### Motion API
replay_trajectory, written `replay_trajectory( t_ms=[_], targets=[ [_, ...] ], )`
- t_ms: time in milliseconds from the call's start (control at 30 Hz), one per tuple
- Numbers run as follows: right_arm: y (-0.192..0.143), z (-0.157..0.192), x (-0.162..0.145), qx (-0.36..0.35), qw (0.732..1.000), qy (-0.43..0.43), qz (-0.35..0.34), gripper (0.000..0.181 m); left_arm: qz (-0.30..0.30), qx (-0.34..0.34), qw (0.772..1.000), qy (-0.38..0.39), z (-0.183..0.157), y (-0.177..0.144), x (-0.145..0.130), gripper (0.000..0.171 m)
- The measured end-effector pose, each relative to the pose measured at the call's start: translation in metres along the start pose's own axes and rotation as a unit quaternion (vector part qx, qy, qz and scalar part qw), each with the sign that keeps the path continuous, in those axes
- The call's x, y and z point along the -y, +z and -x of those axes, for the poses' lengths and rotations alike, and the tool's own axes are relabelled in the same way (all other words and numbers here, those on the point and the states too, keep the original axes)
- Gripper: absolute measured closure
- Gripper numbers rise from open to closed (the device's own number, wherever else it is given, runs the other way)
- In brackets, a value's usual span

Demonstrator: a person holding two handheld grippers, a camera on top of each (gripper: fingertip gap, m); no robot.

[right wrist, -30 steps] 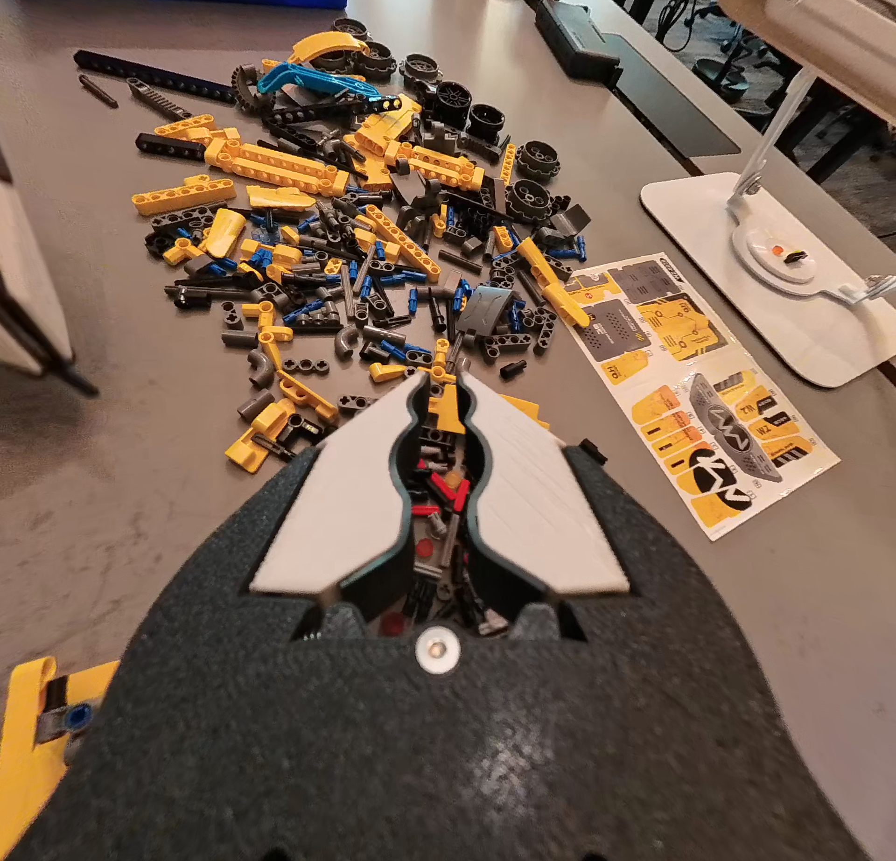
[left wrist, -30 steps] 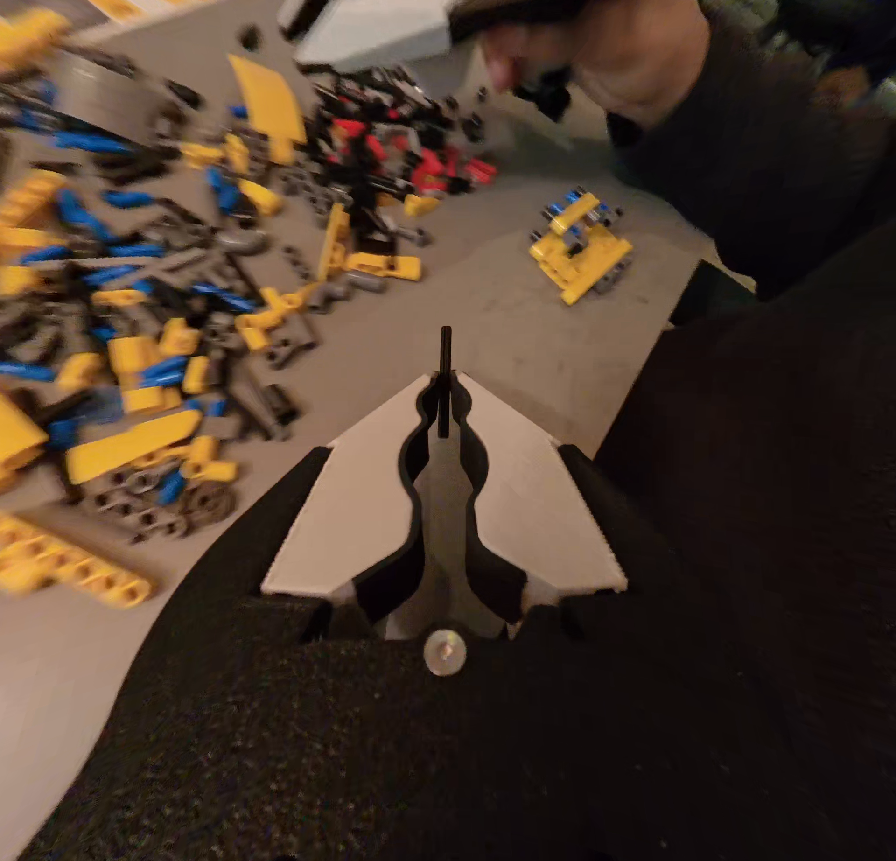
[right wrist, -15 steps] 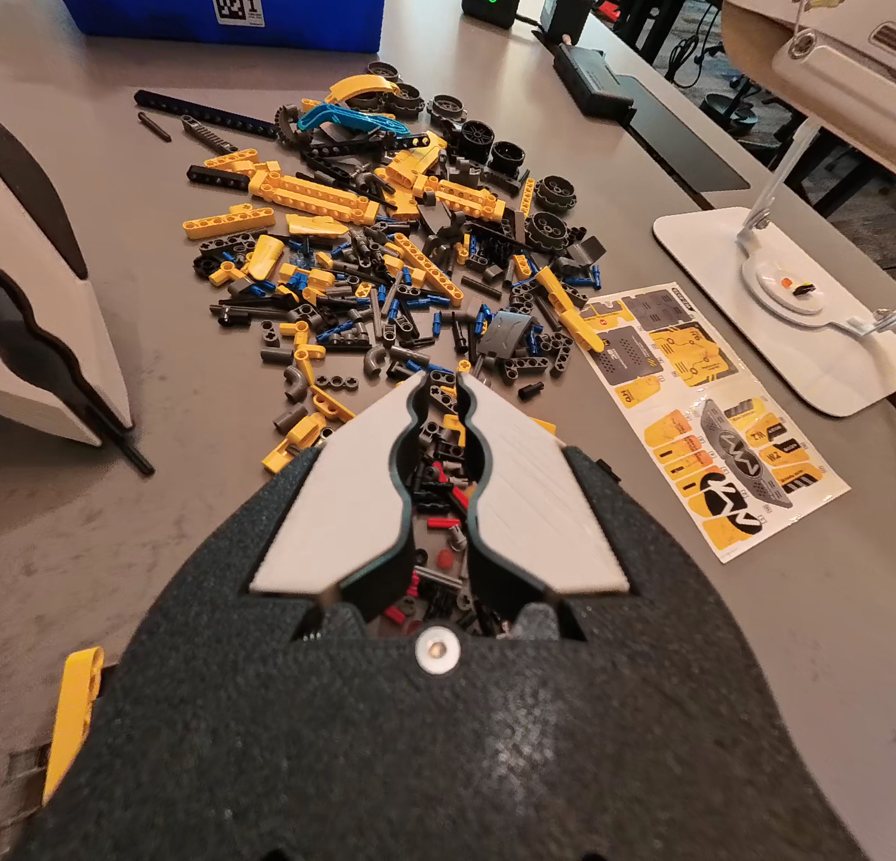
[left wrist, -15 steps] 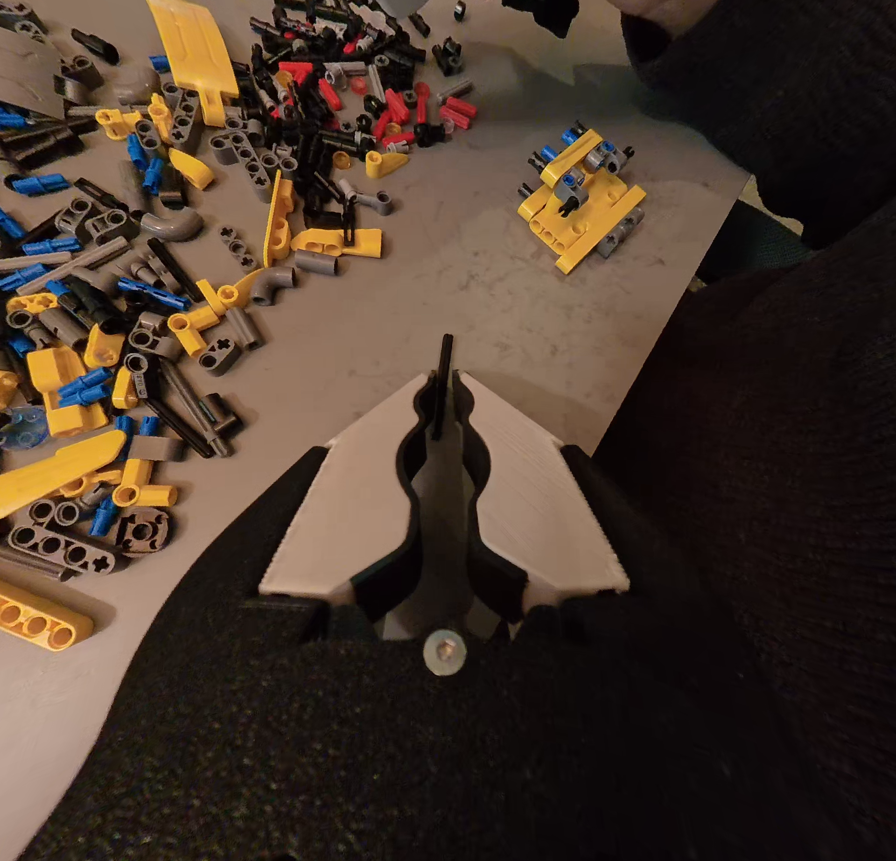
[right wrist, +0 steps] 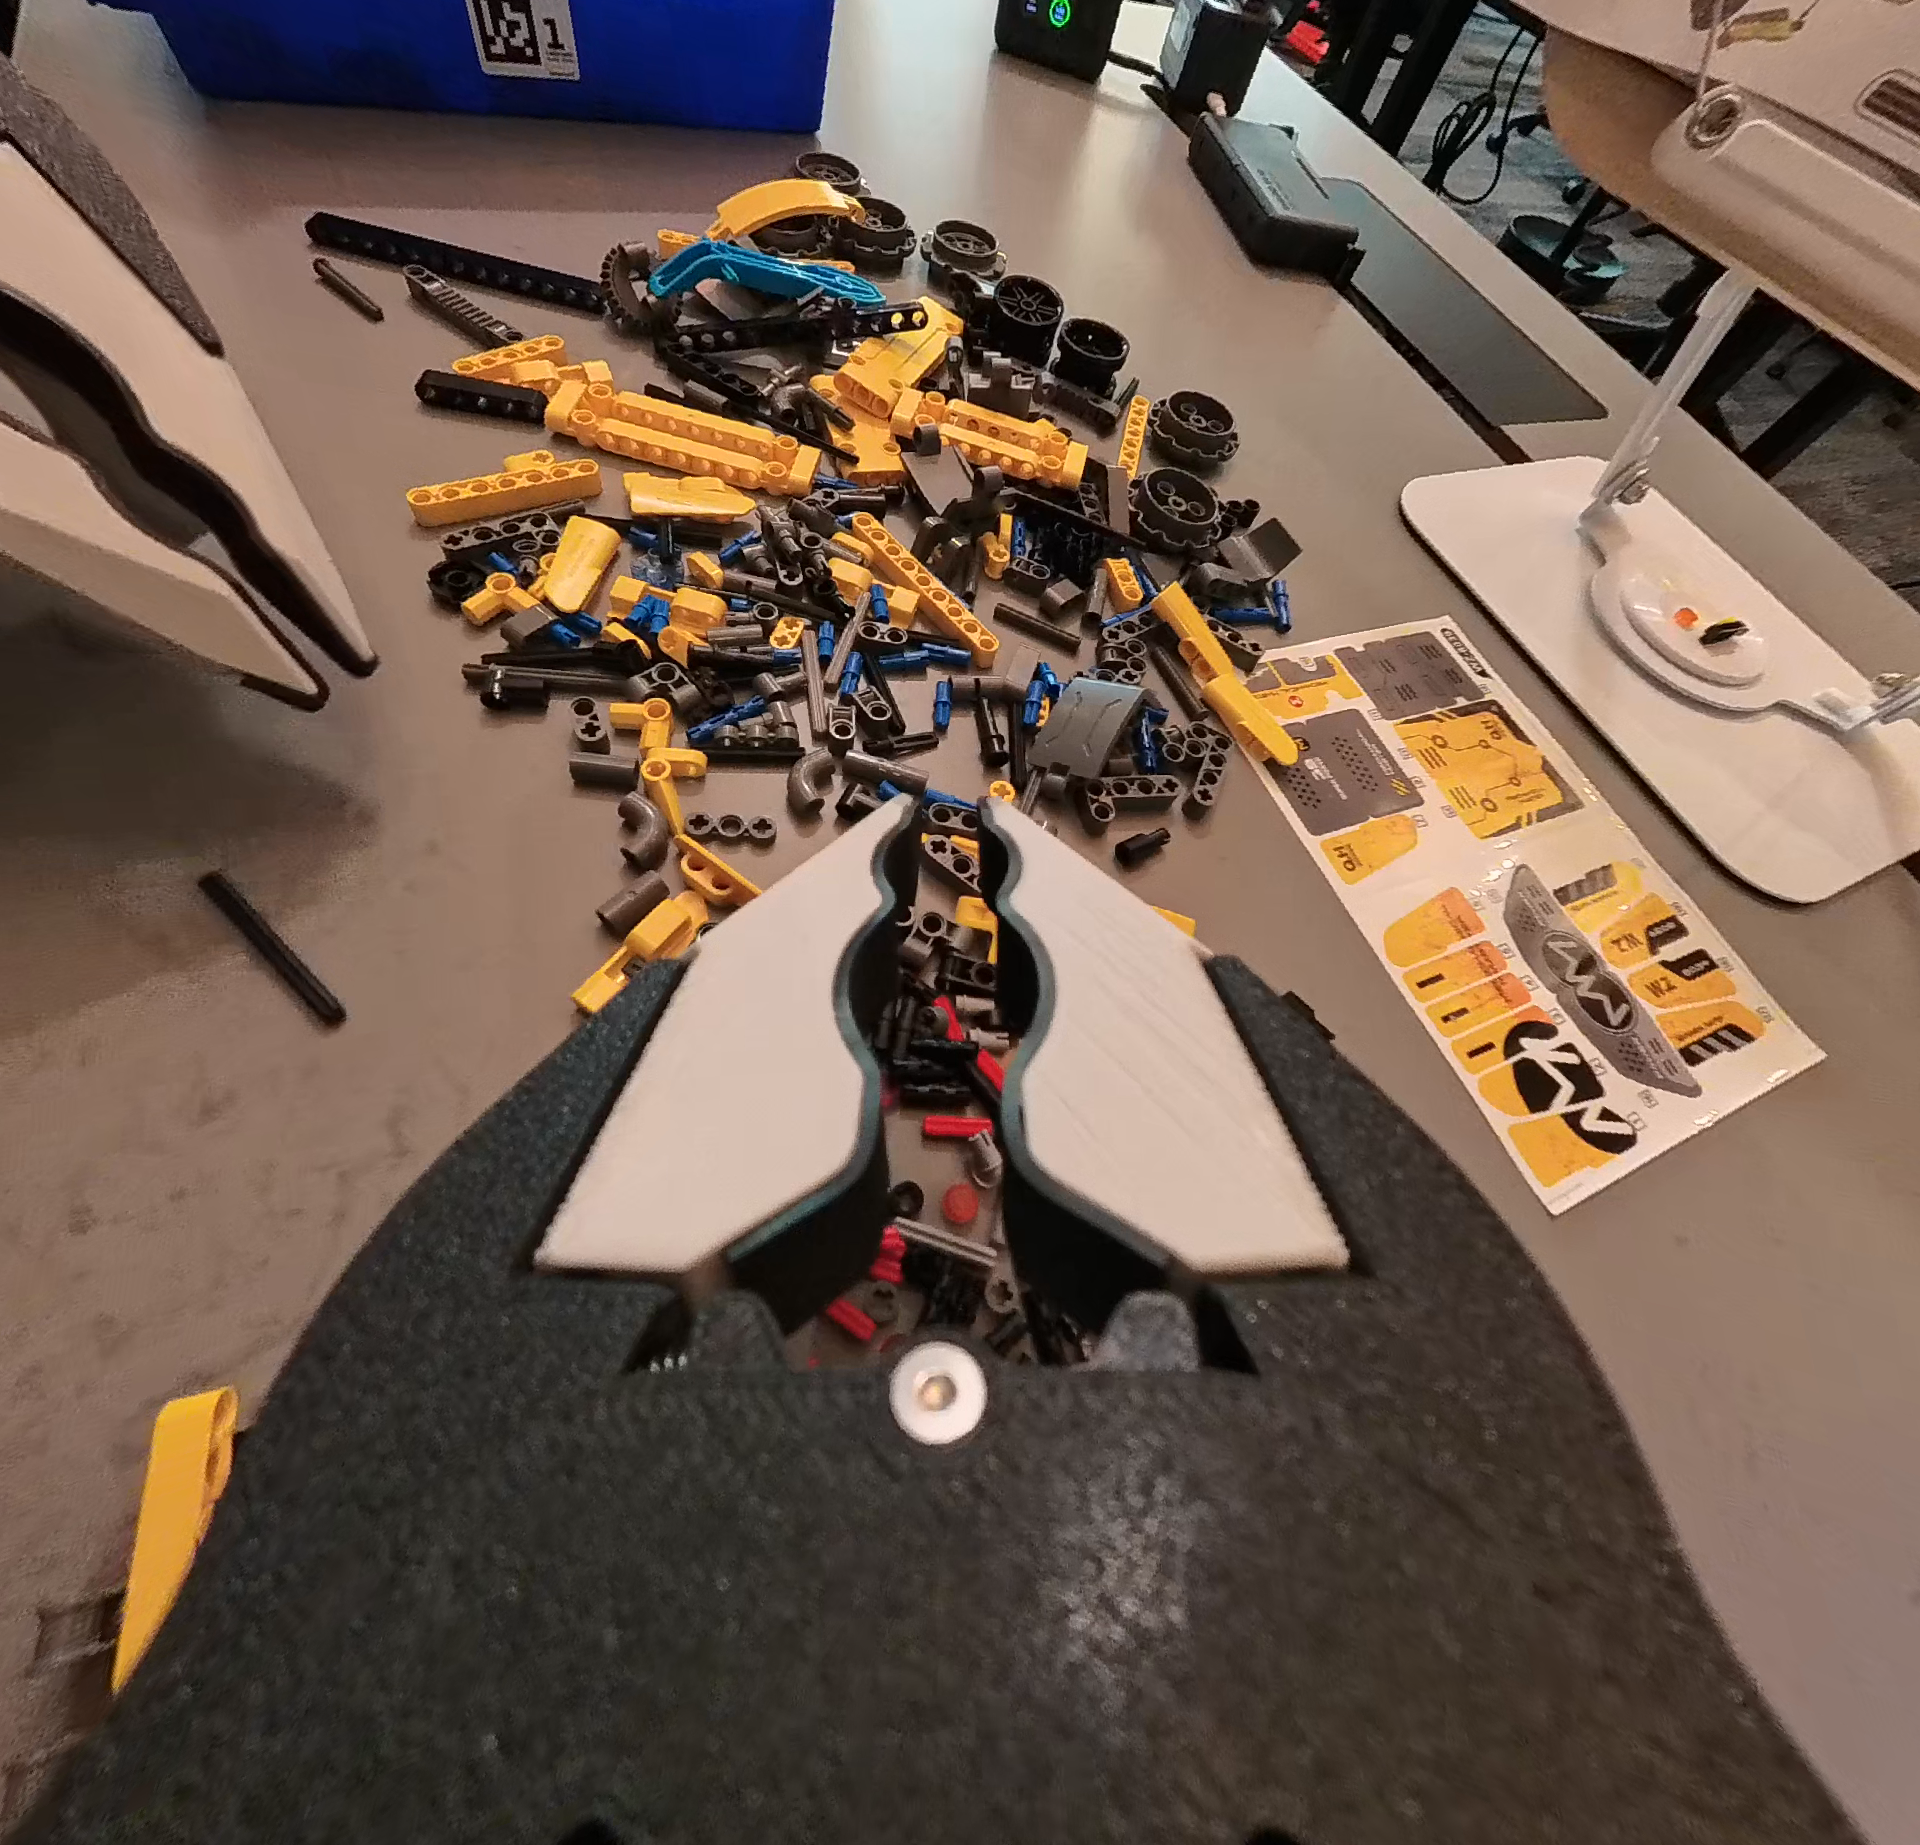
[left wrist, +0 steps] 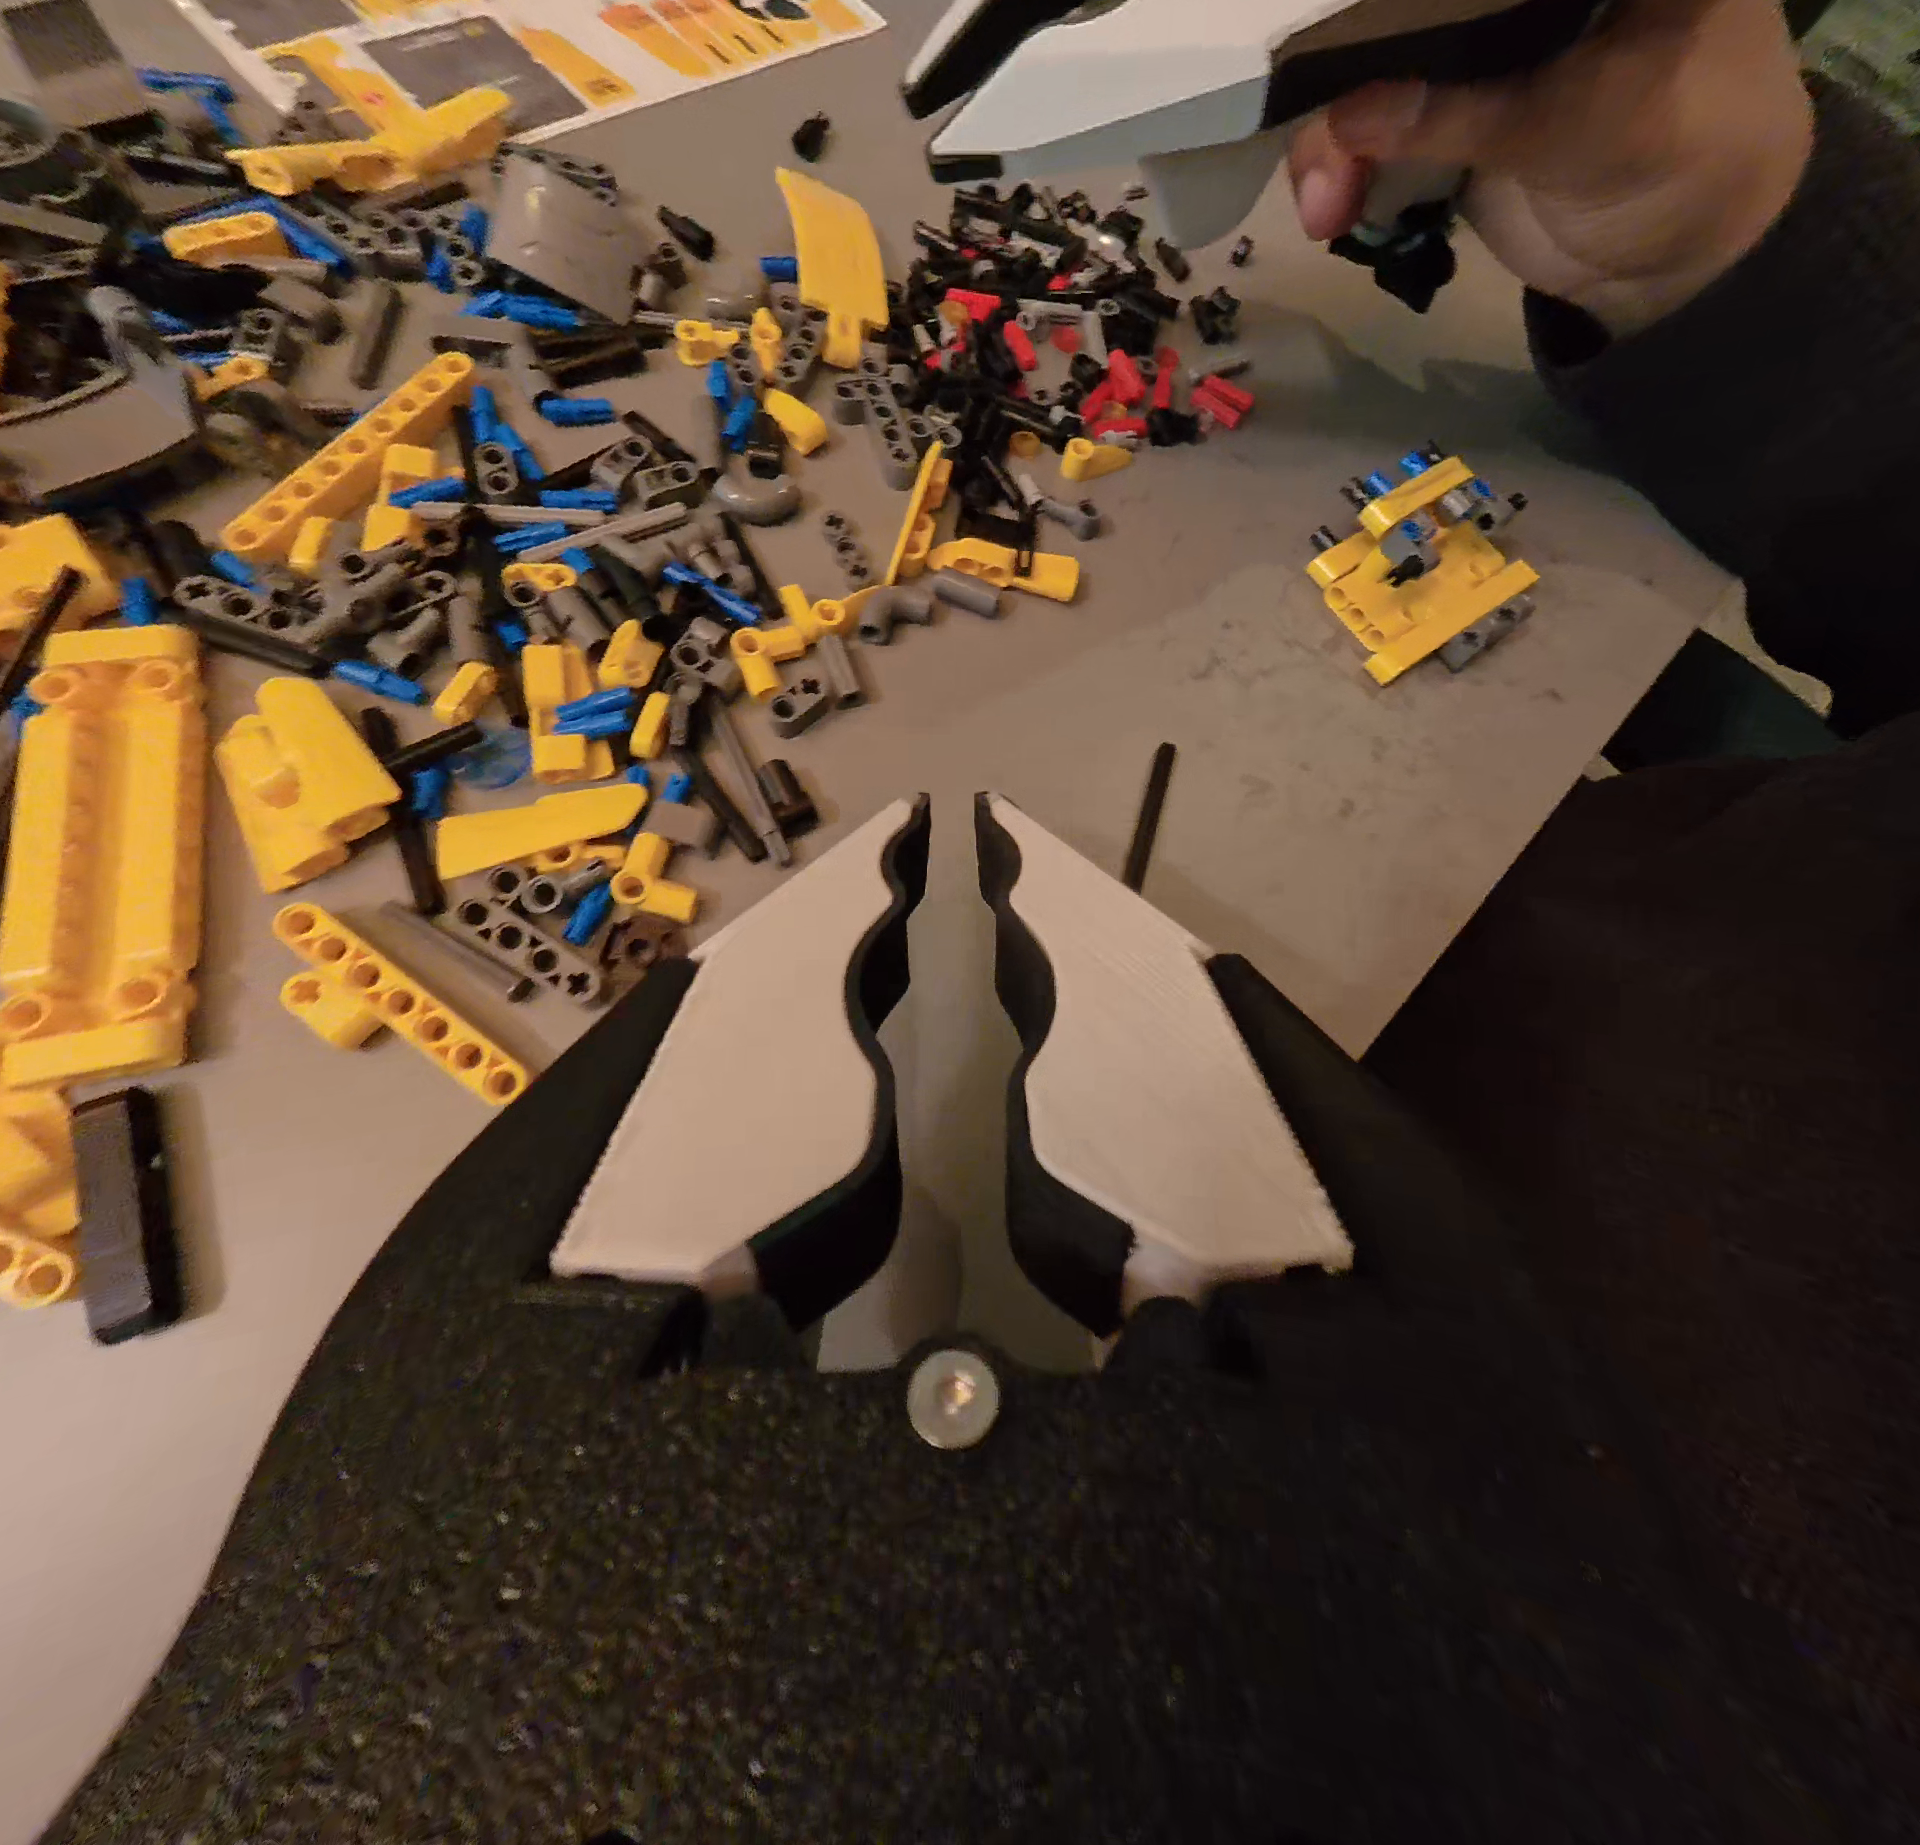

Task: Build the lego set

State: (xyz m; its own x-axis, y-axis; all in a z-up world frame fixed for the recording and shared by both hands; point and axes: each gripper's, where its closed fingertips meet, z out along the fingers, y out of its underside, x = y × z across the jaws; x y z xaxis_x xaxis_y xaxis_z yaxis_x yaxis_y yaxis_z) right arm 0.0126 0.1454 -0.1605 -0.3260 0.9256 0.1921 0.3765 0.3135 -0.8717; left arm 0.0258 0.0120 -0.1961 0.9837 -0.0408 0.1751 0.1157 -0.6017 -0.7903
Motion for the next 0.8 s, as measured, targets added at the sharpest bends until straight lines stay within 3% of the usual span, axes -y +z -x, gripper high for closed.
replay_trajectory(
  t_ms=[433,800],
  targets=[
    [0.000,0.003,0.002,0.010,1.000,0.002,-0.009,0.171,-0.026,0.045,0.999,0.006,0.018,0.002,0.004,0.163],
    [-0.001,0.008,0.006,0.017,1.000,-0.001,-0.015,0.171,-0.052,0.026,0.997,0.042,0.008,0.017,0.029,0.163]
  ],
)
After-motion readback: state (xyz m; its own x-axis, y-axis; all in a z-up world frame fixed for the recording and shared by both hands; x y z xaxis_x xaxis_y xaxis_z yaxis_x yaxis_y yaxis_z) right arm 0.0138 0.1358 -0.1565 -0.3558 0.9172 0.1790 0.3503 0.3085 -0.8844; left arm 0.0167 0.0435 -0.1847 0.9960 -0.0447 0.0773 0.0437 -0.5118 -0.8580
